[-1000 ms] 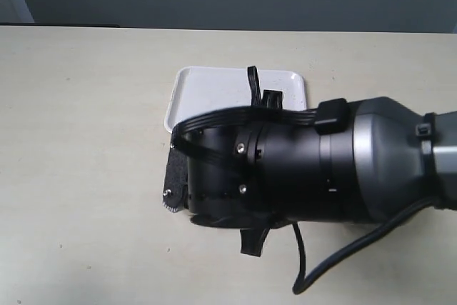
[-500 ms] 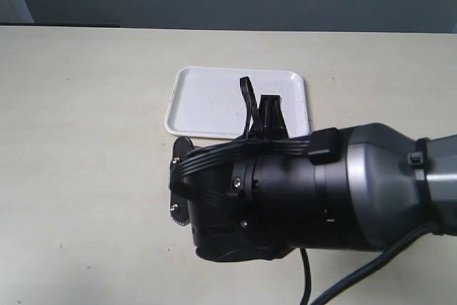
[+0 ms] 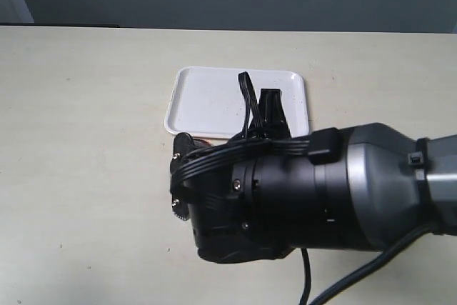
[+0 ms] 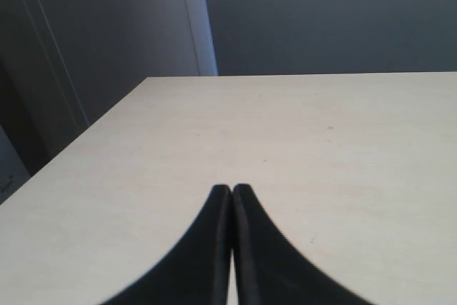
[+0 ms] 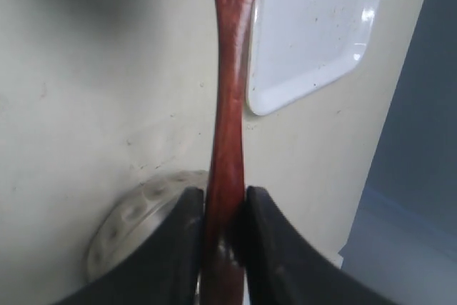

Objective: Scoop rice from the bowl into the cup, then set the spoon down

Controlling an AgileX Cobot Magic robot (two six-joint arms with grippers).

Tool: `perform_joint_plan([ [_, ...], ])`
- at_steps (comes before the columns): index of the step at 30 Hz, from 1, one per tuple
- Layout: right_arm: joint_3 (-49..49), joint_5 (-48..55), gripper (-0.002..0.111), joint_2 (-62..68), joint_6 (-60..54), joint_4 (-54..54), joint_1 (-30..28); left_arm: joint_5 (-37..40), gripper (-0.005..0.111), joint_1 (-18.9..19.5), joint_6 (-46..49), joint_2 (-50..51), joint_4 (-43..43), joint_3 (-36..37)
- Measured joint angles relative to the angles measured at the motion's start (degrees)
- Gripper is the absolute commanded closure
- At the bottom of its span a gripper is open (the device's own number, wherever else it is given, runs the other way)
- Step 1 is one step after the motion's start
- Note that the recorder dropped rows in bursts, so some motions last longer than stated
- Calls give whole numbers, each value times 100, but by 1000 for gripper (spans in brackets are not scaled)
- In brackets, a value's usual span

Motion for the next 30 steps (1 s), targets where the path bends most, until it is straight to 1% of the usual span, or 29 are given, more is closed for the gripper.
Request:
perform_joint_plan([
  [9,0,14,109,0,82,-210,34,0,106,0,0,0,0,0],
  [17,0,37,109,0,126,-275,237,0,106,0,0,0,0,0],
  [30,0,104,109,0,229,-502,238,0,106,0,0,0,0,0],
])
